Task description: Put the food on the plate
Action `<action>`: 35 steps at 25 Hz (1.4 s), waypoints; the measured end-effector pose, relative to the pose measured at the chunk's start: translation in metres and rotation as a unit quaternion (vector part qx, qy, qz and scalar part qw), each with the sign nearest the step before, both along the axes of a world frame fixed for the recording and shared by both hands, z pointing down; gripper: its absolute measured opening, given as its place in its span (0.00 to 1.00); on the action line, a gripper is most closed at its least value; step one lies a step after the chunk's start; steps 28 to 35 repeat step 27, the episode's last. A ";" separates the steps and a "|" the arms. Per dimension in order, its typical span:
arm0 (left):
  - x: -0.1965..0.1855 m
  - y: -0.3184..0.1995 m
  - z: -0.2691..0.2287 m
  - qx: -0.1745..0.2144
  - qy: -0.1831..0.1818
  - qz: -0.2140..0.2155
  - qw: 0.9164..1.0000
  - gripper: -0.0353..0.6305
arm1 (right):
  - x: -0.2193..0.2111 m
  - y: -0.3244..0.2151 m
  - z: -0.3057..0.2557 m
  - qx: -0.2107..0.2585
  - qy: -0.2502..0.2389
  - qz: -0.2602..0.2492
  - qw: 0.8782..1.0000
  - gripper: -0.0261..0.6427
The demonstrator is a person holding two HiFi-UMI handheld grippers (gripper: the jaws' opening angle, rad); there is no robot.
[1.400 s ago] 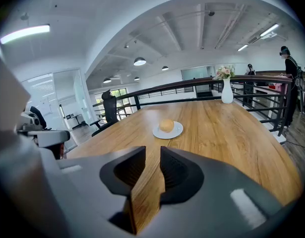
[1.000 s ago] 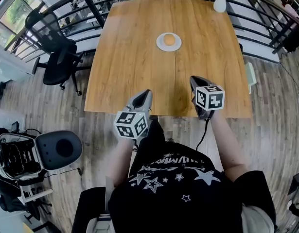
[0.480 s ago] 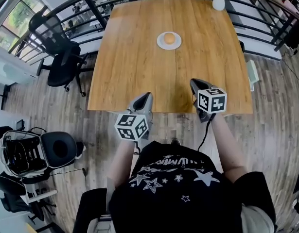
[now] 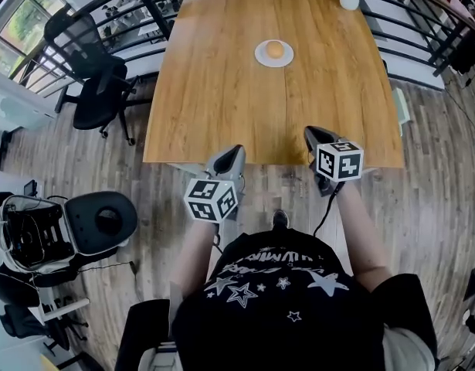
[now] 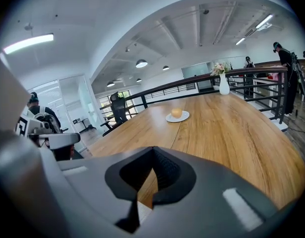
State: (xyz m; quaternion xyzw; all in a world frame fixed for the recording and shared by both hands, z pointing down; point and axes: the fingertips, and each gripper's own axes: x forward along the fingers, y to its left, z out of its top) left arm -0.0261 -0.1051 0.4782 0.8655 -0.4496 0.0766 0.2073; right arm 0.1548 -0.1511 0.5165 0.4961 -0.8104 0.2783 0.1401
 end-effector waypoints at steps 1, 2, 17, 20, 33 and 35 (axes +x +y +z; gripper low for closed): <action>-0.005 0.004 0.000 -0.001 0.001 -0.001 1.000 0.06 | -0.004 0.005 -0.001 0.000 0.001 0.000 1.000 0.04; -0.009 0.009 0.000 -0.002 0.003 -0.002 1.000 0.06 | -0.007 0.009 -0.001 -0.001 0.002 0.002 1.000 0.04; -0.038 0.071 -0.010 0.001 0.020 0.006 1.000 0.06 | -0.026 0.084 -0.014 -0.003 0.003 0.027 1.000 0.04; -0.041 0.084 -0.012 0.000 0.023 0.012 1.000 0.06 | -0.028 0.100 -0.018 -0.004 0.006 0.034 0.999 0.04; -0.048 0.111 -0.010 -0.002 0.024 0.020 1.000 0.06 | -0.029 0.135 -0.015 -0.008 0.011 0.045 0.999 0.04; -0.048 0.111 -0.010 -0.002 0.024 0.020 1.000 0.06 | -0.029 0.135 -0.015 -0.008 0.011 0.045 0.999 0.04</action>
